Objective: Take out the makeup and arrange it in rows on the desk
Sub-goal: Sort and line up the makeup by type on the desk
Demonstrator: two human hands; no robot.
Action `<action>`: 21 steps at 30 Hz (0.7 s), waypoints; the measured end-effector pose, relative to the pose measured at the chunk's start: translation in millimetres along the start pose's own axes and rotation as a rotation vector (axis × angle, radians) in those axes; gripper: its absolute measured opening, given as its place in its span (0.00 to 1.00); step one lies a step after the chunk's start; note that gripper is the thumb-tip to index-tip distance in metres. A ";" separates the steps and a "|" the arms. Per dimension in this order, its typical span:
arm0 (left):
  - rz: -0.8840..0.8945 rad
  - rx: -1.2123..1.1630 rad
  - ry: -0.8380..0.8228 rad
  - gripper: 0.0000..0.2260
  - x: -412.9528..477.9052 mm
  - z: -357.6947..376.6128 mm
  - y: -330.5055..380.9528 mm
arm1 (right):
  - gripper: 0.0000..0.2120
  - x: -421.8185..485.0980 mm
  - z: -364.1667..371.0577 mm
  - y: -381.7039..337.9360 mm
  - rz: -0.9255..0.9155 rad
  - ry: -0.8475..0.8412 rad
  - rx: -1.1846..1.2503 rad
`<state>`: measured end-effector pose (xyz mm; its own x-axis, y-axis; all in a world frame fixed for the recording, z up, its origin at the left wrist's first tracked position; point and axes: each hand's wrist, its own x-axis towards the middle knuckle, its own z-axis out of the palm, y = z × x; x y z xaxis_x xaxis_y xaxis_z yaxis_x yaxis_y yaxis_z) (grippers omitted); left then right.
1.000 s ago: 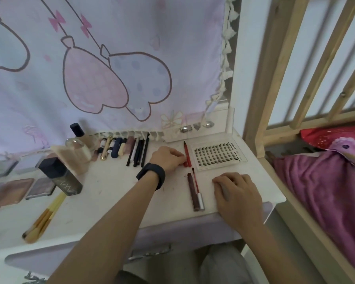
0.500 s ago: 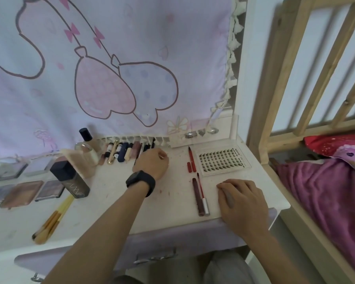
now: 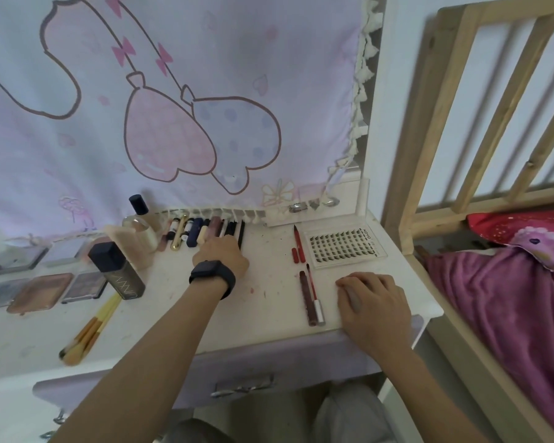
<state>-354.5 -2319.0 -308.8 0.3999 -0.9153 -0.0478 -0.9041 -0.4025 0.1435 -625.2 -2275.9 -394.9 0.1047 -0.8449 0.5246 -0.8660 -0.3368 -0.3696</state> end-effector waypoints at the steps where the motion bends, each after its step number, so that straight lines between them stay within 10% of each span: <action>1: 0.008 0.041 -0.028 0.13 -4.0 -2.4 1.6 | 0.15 -0.4 -0.5 -0.2 0.001 0.004 0.003; 14: 0.047 -0.491 -0.324 0.08 -58.0 -19.7 -47.5 | 0.12 1.9 -9.3 -1.9 0.064 -0.054 0.049; 21: 0.269 -0.166 0.161 0.11 -106.5 -7.5 -80.8 | 0.09 3.0 -44.3 -71.7 0.268 -0.147 0.527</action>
<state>-322.9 -2188.9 -307.9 0.1811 -0.9689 0.1684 -0.9487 -0.1270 0.2895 -584.5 -2235.9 -332.9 0.0156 -0.9645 0.2635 -0.5165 -0.2335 -0.8238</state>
